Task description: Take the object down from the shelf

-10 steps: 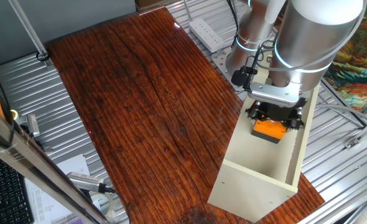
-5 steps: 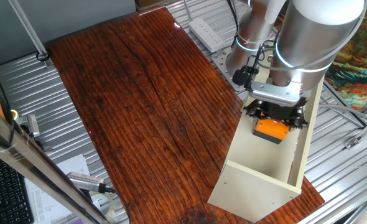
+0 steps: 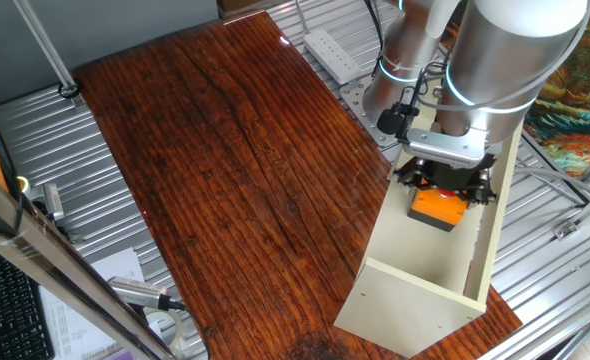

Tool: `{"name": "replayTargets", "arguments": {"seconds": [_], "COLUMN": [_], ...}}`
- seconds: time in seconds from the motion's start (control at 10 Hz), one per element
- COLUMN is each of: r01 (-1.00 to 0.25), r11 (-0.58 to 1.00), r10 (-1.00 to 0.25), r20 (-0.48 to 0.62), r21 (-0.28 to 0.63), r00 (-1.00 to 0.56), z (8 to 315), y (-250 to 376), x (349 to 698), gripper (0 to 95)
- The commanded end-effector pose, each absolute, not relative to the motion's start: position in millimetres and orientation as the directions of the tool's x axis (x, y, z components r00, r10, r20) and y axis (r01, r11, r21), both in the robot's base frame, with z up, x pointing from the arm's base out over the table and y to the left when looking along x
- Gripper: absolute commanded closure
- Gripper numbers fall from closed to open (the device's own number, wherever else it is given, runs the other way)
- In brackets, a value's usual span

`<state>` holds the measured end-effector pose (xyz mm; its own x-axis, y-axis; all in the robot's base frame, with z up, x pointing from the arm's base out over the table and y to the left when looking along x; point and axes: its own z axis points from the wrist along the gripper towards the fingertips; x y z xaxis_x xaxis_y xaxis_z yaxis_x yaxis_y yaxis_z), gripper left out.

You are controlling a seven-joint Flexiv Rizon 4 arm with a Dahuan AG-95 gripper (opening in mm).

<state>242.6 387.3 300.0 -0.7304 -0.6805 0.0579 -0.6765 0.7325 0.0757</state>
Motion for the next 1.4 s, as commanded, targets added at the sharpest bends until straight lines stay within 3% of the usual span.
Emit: {"name": "replayTargets", "arguments": {"seconds": [0.1, 0.5, 0.7, 0.8, 1.4], "r01": [-0.677, -0.671, -0.653, -0.636, -0.618], "r11": [0.732, 0.738, 0.754, 0.769, 0.783], "r10": [-0.681, -0.675, -0.657, -0.639, -0.622], "r20": [0.057, 0.062, 0.063, 0.065, 0.067], "r21": [0.076, 0.069, 0.069, 0.067, 0.069], "r00": [-0.73, -0.735, -0.751, -0.766, -0.78], "z": [299.7, 300.5, 302.1, 303.0, 307.5], "y": [387.4, 384.1, 382.7, 382.9, 383.6], "x": [241.7, 239.5, 239.0, 238.6, 238.6], "gripper": [19.0, 19.0, 57.0, 95.0, 95.0]}}
